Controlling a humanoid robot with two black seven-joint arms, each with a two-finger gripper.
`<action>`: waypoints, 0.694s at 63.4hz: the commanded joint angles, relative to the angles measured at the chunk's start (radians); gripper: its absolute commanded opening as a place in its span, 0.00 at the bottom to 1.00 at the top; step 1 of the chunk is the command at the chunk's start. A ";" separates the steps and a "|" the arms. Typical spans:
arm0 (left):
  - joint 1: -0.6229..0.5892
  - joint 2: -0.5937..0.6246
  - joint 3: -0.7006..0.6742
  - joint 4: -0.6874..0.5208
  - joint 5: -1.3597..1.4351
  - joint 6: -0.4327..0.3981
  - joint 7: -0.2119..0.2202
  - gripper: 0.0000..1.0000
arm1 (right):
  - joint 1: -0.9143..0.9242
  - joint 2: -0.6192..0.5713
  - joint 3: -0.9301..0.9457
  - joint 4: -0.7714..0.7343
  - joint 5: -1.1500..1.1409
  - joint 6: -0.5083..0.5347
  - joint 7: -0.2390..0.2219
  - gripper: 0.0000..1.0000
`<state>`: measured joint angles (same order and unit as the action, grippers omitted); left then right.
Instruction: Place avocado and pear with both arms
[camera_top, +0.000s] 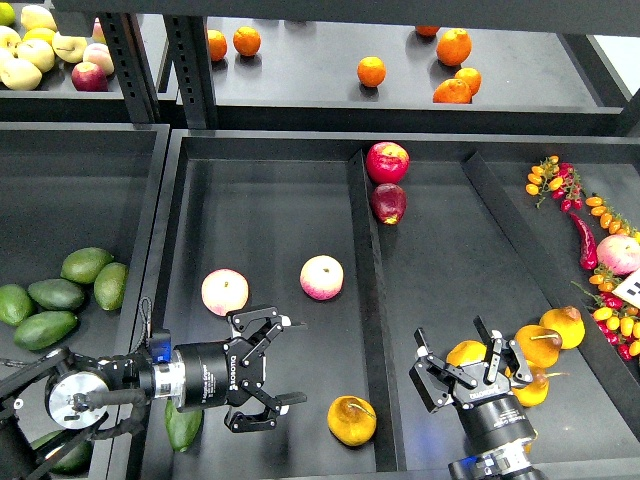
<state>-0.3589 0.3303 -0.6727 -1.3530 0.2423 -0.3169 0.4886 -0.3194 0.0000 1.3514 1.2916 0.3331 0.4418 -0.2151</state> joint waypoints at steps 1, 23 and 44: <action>-0.120 0.110 0.134 0.009 0.000 0.002 0.000 1.00 | -0.001 0.000 0.005 0.000 0.001 0.002 0.000 1.00; -0.578 0.205 0.626 0.028 -0.028 0.009 0.000 1.00 | 0.016 0.000 -0.001 0.000 0.004 0.000 -0.001 1.00; -0.919 0.128 0.989 0.028 -0.219 0.009 0.000 1.00 | 0.166 0.000 0.005 0.009 0.009 -0.077 -0.001 1.00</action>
<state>-1.1948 0.5000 0.2268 -1.3255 0.0951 -0.3084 0.4886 -0.1948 0.0001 1.3533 1.2985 0.3415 0.4002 -0.2164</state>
